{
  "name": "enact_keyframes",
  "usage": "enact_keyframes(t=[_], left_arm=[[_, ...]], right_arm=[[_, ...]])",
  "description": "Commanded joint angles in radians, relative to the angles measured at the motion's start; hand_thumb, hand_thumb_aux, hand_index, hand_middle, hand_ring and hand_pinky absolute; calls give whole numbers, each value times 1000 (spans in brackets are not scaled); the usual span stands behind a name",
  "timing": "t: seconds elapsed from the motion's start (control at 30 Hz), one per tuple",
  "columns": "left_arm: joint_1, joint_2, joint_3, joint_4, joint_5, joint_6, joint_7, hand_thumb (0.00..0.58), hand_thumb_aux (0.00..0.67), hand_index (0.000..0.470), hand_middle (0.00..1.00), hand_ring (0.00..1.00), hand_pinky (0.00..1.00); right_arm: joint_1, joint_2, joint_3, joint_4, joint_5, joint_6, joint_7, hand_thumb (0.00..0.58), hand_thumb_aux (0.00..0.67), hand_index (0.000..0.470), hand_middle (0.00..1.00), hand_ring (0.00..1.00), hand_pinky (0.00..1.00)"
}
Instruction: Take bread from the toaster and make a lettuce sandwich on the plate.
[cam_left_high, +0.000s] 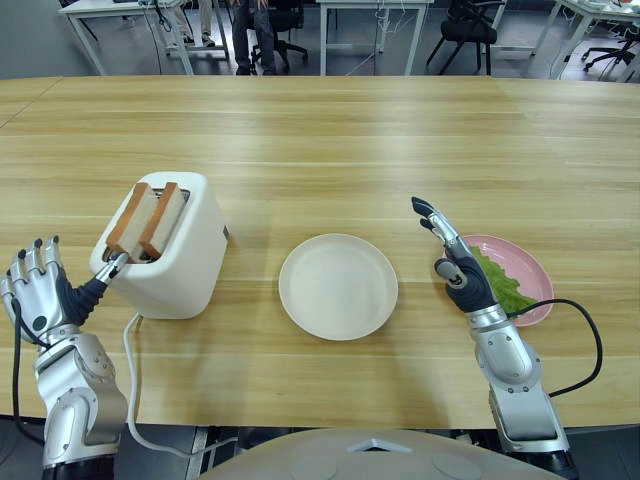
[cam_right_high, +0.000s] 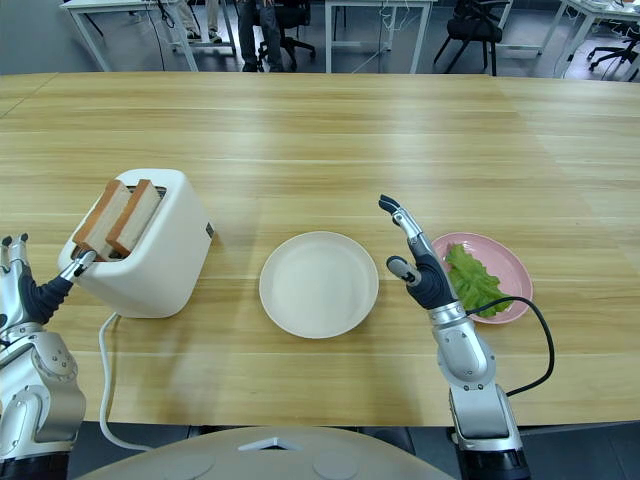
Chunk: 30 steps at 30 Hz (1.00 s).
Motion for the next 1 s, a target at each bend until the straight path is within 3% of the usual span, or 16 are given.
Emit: enact_keyframes(t=[0.03, 0.47, 0.5, 0.53, 0.57, 0.6, 1.0], left_arm=[[-51, 16, -49, 40, 11, 4, -20, 0, 0, 0, 0, 0, 0], [-137, 77, -112, 93, 18, 6, -49, 0, 0, 0, 0, 0, 0], [-137, 79, -113, 92, 14, 1, -49, 190, 121, 83, 0, 0, 0], [-137, 80, -115, 92, 10, -4, -46, 190, 121, 83, 0, 0, 0], [-137, 81, -117, 91, 5, -11, -45, 441, 342, 235, 0, 0, 0], [-137, 81, -120, 91, -3, -20, -47, 580, 670, 460, 0, 0, 0], [-147, 39, -95, 39, -100, -153, 31, 580, 670, 460, 0, 0, 0]], right_arm=[[2, 1, 2, -3, 4, 5, 3, 0, 0, 0, 0, 0, 0], [0, 1, 1, -13, 6, 10, 6, 0, 0, 0, 0, 0, 0], [-1, 1, 1, -13, 6, 10, 6, 0, 0, 0, 0, 0, 0], [-1, 1, 1, -13, 6, 10, 6, 0, 0, 0, 0, 0, 0], [-1, 1, 1, -12, 7, 10, 6, 0, 0, 0, 0, 0, 0], [-1, 1, 2, -12, 6, 10, 6, 0, 0, 0, 0, 0, 0], [3, -12, 7, -9, -7, 6, 17, 0, 0, 0, 0, 0, 0]])
